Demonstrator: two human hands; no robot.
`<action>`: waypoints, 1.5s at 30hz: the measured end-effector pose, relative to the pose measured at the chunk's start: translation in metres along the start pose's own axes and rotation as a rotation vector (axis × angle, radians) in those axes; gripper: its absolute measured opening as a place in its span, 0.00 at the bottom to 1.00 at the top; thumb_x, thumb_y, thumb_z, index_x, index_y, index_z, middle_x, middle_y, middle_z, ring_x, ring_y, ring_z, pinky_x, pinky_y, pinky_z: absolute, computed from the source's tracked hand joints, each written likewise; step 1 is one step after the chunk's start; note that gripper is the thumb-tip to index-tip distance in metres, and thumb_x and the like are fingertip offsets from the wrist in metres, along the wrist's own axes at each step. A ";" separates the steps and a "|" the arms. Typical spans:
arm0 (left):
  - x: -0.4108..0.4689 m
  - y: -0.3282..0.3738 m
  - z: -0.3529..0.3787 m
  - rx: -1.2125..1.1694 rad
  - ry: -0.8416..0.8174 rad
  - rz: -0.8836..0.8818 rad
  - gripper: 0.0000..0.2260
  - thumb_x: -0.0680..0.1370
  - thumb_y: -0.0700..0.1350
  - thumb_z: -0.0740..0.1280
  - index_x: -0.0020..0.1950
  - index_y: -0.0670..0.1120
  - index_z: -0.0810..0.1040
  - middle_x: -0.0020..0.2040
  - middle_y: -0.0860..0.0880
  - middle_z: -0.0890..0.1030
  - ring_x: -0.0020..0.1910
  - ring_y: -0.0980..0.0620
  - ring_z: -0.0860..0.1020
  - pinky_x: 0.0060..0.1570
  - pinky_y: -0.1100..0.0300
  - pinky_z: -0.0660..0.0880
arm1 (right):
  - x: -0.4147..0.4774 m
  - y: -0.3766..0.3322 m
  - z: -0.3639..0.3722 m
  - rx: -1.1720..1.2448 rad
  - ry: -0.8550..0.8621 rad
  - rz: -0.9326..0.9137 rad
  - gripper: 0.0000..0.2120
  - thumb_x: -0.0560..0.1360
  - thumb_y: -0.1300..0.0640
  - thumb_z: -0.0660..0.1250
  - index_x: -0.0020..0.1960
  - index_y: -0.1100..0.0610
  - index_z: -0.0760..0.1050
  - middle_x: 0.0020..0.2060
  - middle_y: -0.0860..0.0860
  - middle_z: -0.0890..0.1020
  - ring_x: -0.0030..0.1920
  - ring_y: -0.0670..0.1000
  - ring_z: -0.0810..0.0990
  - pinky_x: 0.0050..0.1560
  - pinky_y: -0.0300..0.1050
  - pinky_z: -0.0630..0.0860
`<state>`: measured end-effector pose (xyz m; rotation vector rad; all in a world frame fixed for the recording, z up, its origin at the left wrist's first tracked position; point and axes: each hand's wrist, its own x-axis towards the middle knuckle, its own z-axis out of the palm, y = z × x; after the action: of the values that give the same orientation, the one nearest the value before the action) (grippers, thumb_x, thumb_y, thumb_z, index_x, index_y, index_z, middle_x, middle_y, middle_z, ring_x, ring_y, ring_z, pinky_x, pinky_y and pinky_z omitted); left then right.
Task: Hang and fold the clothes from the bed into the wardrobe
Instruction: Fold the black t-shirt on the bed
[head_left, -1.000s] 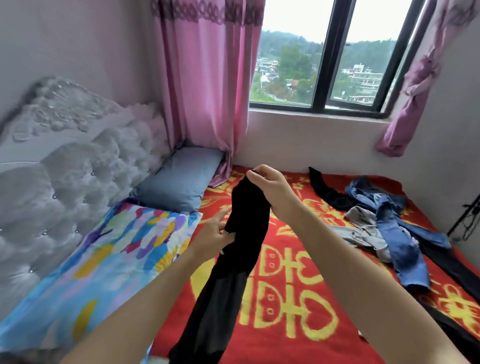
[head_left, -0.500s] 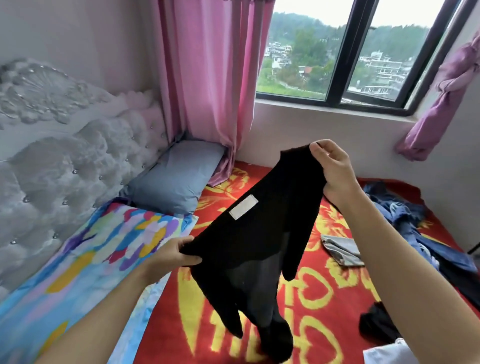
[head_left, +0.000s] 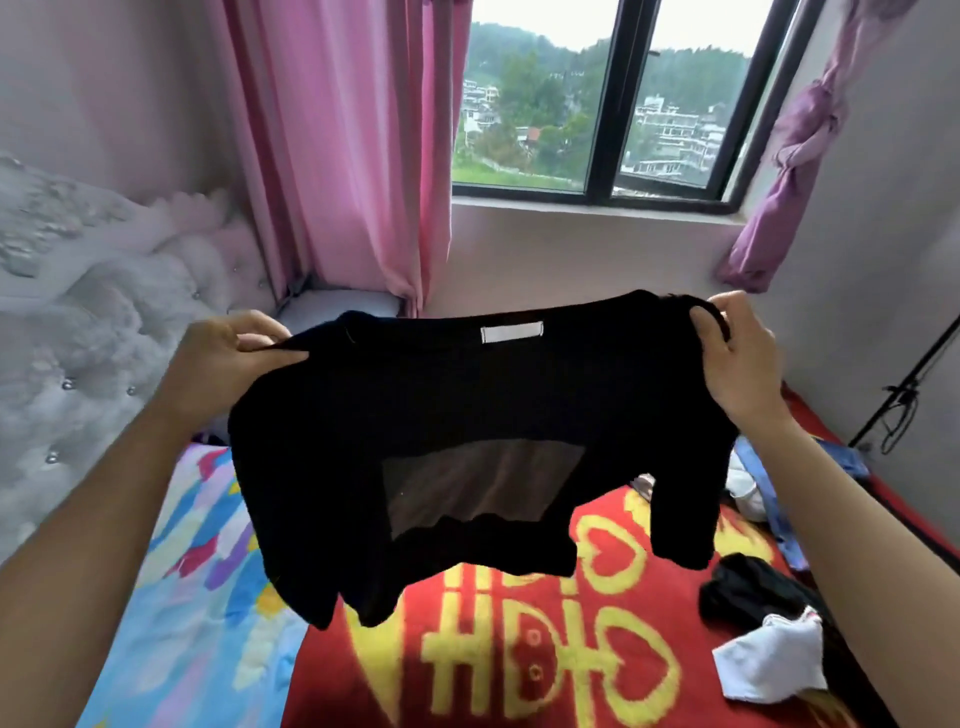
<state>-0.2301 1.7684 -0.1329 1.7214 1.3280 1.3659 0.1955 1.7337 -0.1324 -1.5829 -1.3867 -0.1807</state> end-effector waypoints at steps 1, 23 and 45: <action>0.002 0.009 -0.008 0.028 0.025 0.056 0.19 0.70 0.34 0.72 0.30 0.59 0.79 0.24 0.59 0.78 0.22 0.64 0.71 0.26 0.75 0.67 | -0.003 -0.007 -0.005 -0.045 0.076 -0.053 0.22 0.76 0.42 0.53 0.51 0.60 0.70 0.37 0.62 0.77 0.40 0.63 0.76 0.42 0.52 0.68; -0.044 -0.071 -0.093 0.132 -0.371 0.025 0.08 0.64 0.43 0.79 0.36 0.49 0.81 0.27 0.53 0.78 0.25 0.62 0.73 0.28 0.72 0.69 | -0.148 -0.021 -0.008 -0.528 0.209 -0.417 0.14 0.82 0.48 0.51 0.50 0.58 0.68 0.31 0.62 0.79 0.24 0.61 0.77 0.25 0.42 0.68; 0.140 -0.324 0.212 0.764 -0.212 -0.762 0.44 0.73 0.57 0.69 0.78 0.51 0.43 0.76 0.37 0.45 0.75 0.39 0.44 0.71 0.42 0.48 | -0.033 0.192 0.352 -0.340 -0.662 0.525 0.31 0.79 0.43 0.56 0.76 0.53 0.49 0.73 0.58 0.60 0.72 0.59 0.57 0.68 0.57 0.57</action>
<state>-0.1462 2.0408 -0.4304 1.4291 2.2208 0.2401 0.1781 1.9941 -0.4381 -2.3718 -1.4003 0.4906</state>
